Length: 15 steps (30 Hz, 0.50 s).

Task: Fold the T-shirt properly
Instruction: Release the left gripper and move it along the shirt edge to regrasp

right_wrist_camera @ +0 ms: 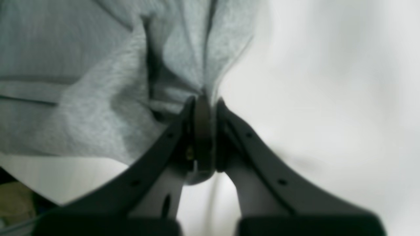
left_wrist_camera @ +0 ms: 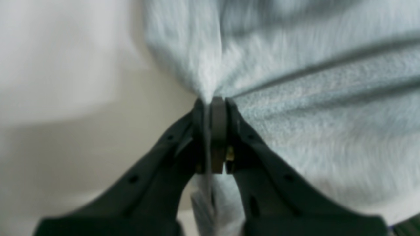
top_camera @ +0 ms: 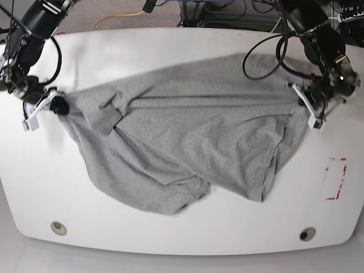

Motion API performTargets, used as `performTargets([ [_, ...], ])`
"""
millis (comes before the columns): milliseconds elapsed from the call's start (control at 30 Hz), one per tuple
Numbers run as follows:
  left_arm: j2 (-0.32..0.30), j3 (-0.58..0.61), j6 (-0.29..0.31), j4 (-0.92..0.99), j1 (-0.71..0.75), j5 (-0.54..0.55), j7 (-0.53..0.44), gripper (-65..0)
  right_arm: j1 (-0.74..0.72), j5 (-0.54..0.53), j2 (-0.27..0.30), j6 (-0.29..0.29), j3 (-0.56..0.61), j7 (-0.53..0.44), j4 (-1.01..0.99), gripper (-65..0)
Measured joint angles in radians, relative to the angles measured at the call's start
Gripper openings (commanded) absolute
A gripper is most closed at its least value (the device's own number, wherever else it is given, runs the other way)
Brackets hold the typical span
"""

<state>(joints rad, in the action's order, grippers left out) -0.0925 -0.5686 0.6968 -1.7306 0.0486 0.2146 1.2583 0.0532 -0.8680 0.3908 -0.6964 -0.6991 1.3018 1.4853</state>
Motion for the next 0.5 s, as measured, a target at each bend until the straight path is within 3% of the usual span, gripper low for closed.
performTargets([
  [200,-0.009,-0.066,0.003,0.099,0.067,0.038,-0.070,-65.0,0.138,-0.005,-0.031,0.000,-0.025,-0.054,0.002,-65.0],
  [500,-0.074,-0.117,0.011,0.203,0.064,0.090,-0.103,-63.5,0.169,-0.027,-0.028,0.000,-0.026,-0.072,0.006,-65.0],
])
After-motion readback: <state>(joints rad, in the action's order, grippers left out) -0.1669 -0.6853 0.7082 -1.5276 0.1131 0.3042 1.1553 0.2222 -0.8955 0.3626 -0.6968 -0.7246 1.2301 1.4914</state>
